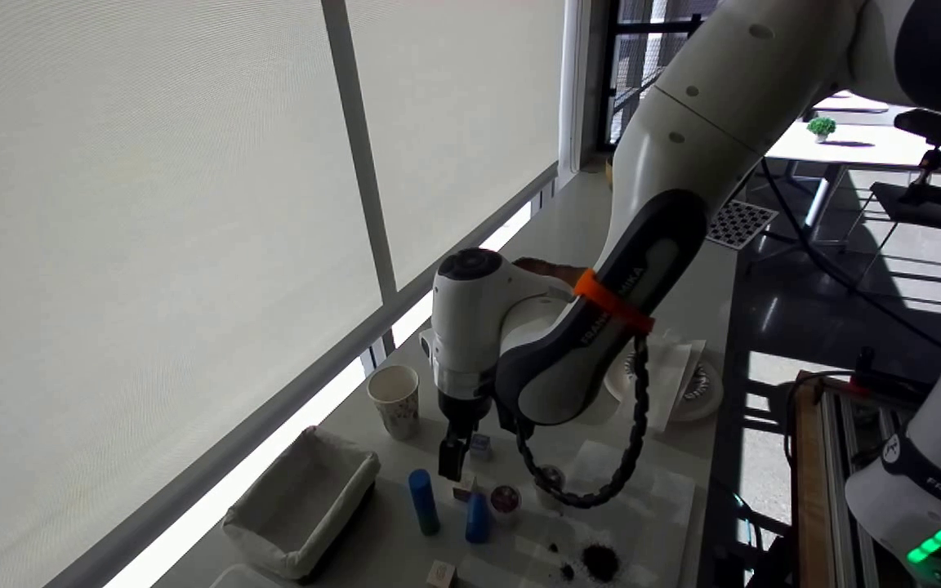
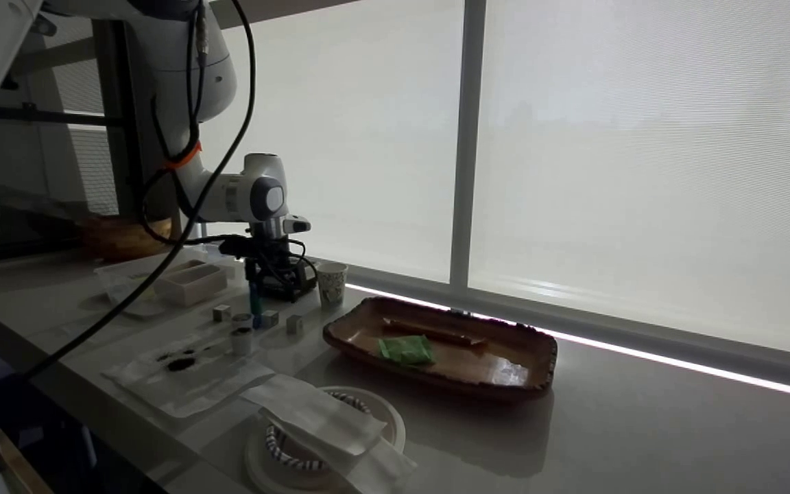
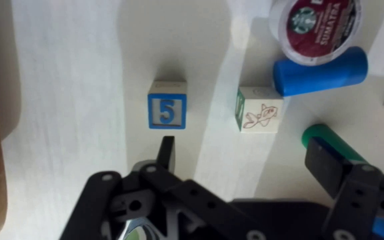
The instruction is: Rearrange the some of the blocks
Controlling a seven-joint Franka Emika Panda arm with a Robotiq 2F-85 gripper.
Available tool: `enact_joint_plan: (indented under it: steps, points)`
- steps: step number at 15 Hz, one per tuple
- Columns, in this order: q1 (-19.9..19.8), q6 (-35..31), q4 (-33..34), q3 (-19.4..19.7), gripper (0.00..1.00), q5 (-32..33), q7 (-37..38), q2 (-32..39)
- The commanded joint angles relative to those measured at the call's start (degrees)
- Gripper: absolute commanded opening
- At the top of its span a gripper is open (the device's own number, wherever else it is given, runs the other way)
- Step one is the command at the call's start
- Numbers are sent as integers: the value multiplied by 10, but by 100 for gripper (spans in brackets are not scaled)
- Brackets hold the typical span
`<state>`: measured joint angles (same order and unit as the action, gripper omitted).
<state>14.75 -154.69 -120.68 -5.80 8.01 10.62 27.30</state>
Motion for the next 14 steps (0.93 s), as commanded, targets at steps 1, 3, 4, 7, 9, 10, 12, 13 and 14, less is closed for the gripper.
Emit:
enact_joint_plan:
  steps: [1, 3, 4, 7, 9, 10, 12, 13, 14]
  points:
    - [-7, -1, -7, -15, 100, -28, -22, 7]
    - [-5, -10, -7, -14, 100, -28, -23, 14]
    - [-5, -10, -4, -14, 100, -27, -24, 18]
    - [-6, -11, -4, -17, 100, -29, -28, 27]
    - [-5, -13, -1, -17, 100, -30, -29, 33]
    - [-4, -12, 1, -18, 100, -29, -30, 37]
    - [-4, -11, 3, -19, 90, -29, -32, 41]
    - [-4, -11, 3, -19, 75, -29, -33, 43]
    - [-3, -13, 4, -19, 68, -28, -34, 44]
